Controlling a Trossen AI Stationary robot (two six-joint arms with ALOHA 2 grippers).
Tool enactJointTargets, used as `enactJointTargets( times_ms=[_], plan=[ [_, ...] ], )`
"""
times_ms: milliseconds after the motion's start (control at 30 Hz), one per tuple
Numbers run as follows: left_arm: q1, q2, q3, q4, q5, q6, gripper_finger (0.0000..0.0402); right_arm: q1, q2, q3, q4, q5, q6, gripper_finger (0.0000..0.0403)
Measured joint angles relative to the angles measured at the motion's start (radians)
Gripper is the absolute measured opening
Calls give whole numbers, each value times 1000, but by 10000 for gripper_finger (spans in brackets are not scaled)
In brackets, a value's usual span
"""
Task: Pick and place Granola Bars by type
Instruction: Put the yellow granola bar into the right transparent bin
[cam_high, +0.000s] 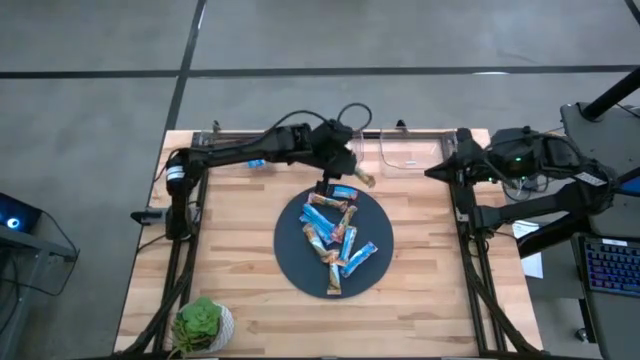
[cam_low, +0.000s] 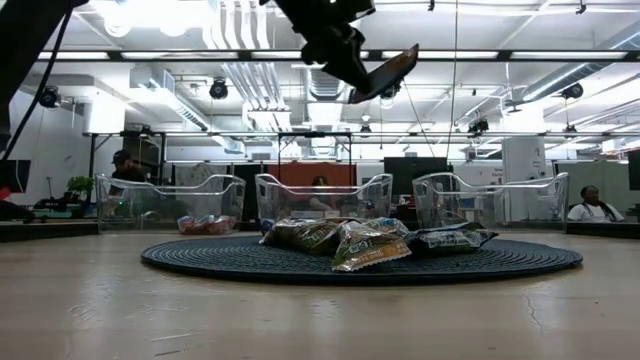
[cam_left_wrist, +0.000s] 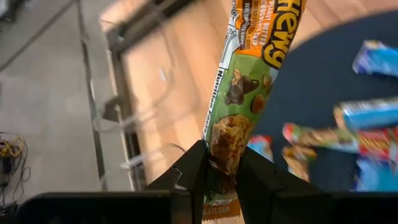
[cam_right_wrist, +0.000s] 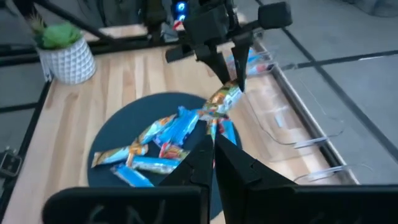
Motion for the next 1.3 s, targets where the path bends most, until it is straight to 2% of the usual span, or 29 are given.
enactJointTargets(
  times_ms=[400,667,833,967,1133,1300],
  plan=[
    [64,0,0,230,109,-108,57,0,-29,5,1,58,40,8],
    [83,4,0,305,178,-222,57,0,-29,5,2,71,48,8],
    [93,6,0,366,252,-302,57,0,-23,5,29,198,51,8],
    [106,6,0,451,300,-430,57,0,-15,5,83,278,39,8],
    [140,4,-1,616,463,-648,57,0,-4,5,182,319,32,12],
    [150,2,-1,750,551,-769,57,0,13,14,221,316,39,48]
  ],
)
